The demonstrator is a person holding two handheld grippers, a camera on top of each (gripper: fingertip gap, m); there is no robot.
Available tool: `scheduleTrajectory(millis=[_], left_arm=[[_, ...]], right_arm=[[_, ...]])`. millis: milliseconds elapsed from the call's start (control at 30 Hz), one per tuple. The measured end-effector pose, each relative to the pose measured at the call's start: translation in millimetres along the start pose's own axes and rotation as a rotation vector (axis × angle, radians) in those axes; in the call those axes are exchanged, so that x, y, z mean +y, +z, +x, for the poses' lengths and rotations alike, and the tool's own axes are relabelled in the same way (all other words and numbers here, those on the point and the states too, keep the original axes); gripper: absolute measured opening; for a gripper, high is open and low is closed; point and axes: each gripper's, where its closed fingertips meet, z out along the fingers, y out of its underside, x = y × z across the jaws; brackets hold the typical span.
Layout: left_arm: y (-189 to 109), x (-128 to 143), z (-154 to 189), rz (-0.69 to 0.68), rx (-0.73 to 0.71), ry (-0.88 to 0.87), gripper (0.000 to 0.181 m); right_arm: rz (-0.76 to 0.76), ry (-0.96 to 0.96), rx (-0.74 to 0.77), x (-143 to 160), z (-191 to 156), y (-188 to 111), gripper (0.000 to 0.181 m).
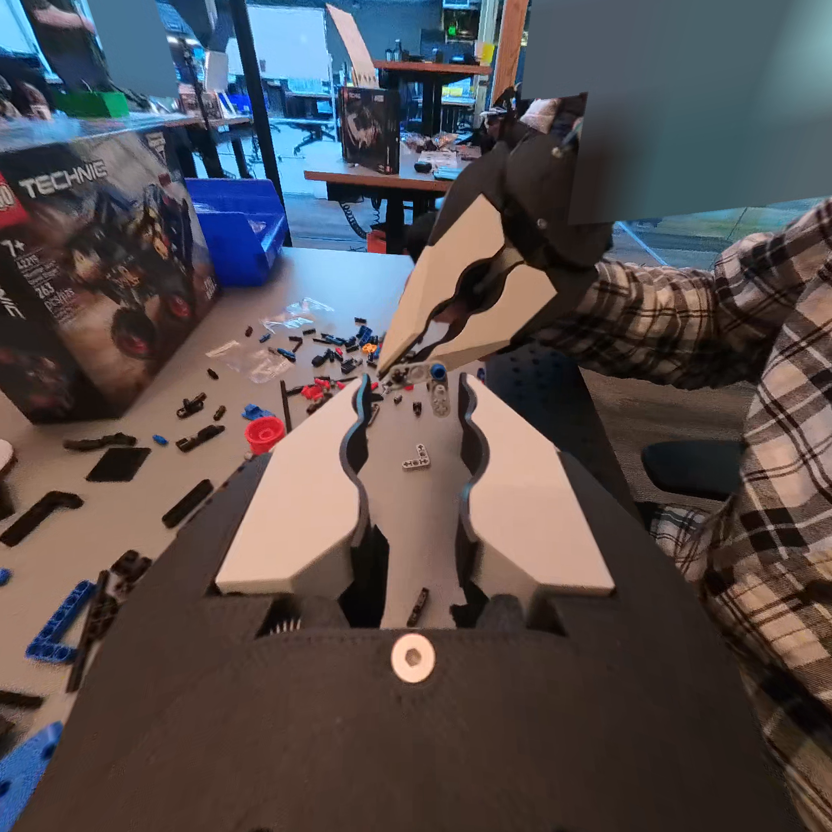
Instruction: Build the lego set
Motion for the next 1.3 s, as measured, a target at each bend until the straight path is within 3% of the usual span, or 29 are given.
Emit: scheduleTrajectory(millis=[100,467,533,567,600,733,933,1033,1067,1167,1300], left_arm=[[2.4,0.3,1.4,-0.007,-0.005,-0.001,0.023],[-2.0,-7.9,2.4,0.055,-0.003,-0.060,0.022],[-19.6,-23.4,-10.0,0.155,-0.058,-0.077,0.022],[-36.8,-35.1,-18.5,0.219,-0.072,-0.104,0.021],[-41.4,-32.0,-24.5,0.185,-0.111,-0.061,0.021],[-14.1,-15.0,-9.7,0.099,-0.024,-0.092,0.023],[-6.3,7.2,-11.7,0.047,0.040,-0.162,0.023],[-2.3,9.2,-6.8,0.053,0.082,-0.191,0.022],[-1.7,9.6,-7.3,0.055,0.084,-0.196,0.022],[-1.3,8.1,-6.8,0.080,0.118,-0.255,0.022],[-0.3,3.9,-5.9,0.115,0.154,-0.295,0.022]], right_arm=[[-0.059,-0.096,0.056,0.7,-0.9,2.4,0.000],[-0.064,-0.145,0.113,-5.4,5.1,-1.0,0.000],[-0.169,-0.139,0.133,22.1,13.2,-4.3,0.001],[-0.164,-0.091,0.116,31.5,13.3,-9.3,0.001],[-0.124,-0.041,0.093,29.6,10.3,-14.3,0.000],[-0.169,0.025,-0.037,40.0,-10.8,-12.1,0.001],[-0.259,0.171,-0.346,69.6,-76.6,-0.2,0.002],[-0.299,0.238,-0.400,81.1,-85.7,3.5,0.011],[-0.287,0.262,-0.418,79.2,-87.4,3.7,0.021],[-0.185,0.321,-0.412,61.4,-76.1,0.7,0.019],[0.064,0.499,-0.320,15.1,-30.6,-3.2,0.023]])
